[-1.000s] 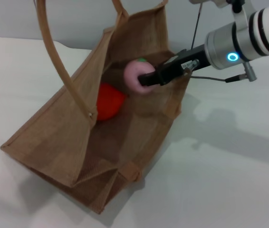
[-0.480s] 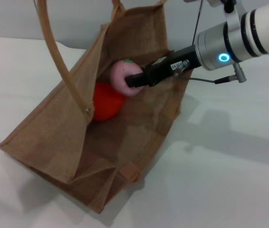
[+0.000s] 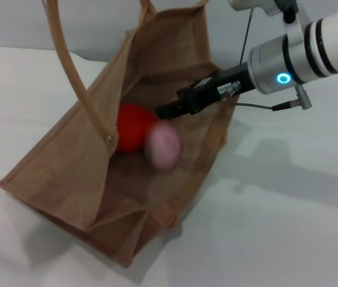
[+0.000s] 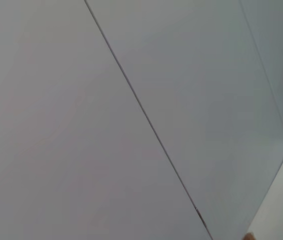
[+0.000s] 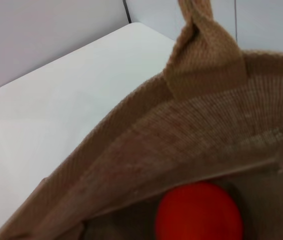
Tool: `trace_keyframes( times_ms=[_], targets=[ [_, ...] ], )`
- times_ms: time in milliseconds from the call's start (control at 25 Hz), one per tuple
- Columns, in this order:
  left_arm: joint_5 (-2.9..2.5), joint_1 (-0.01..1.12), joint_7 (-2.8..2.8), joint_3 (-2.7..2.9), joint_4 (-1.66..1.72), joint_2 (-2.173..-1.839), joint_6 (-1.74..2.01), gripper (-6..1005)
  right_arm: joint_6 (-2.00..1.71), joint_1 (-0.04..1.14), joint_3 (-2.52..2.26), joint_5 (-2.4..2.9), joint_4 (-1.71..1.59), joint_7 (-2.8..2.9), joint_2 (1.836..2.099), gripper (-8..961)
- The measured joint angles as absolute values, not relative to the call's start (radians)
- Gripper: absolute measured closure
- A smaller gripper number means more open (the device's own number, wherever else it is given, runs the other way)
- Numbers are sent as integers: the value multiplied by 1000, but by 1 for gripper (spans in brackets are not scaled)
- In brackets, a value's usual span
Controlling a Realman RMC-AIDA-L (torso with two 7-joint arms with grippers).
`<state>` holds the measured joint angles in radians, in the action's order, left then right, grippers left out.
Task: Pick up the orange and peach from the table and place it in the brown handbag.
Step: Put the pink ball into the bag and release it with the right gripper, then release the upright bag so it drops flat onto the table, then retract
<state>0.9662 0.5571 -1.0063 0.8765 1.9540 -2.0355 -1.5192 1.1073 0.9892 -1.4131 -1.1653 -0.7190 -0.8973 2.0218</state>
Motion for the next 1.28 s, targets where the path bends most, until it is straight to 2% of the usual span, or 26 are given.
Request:
trace_keyframes(
  times_ms=[40, 240, 480, 600, 880, 1000, 1120, 1280],
  targets=[
    [966, 557, -1006, 876, 1953, -2036, -1519, 783, 1107, 990, -1413, -1165, -716, -897, 2022, 411],
    [966, 547, -1006, 865, 1944, -2036, -1506, 781, 1113, 986, -1403, -1166, -716, -896, 2021, 208],
    [964, 522, -1012, 834, 1911, -2037, -1493, 780, 1181, 976, -1370, -1166, -752, -889, 2016, 213],
    [965, 517, -1017, 808, 1877, -2037, -1484, 779, 1240, 942, -1313, -1156, -797, -888, 2006, 214],
    [968, 510, -1031, 733, 1786, -2036, -1423, 777, 1319, 787, -1113, -1107, -930, -880, 1943, 216],
    [992, 508, -1039, 704, 1763, -2035, -1420, 776, 1318, 765, -1055, -1054, -955, -868, 1934, 217],
    [1028, 507, -1072, 695, 1734, -2035, -1424, 776, 1312, 756, -971, -955, -968, -853, 1931, 217],
    [1043, 514, -1092, 702, 1710, -2036, -1425, 775, 1307, 763, -907, -860, -971, -851, 1942, 219]
  ],
)
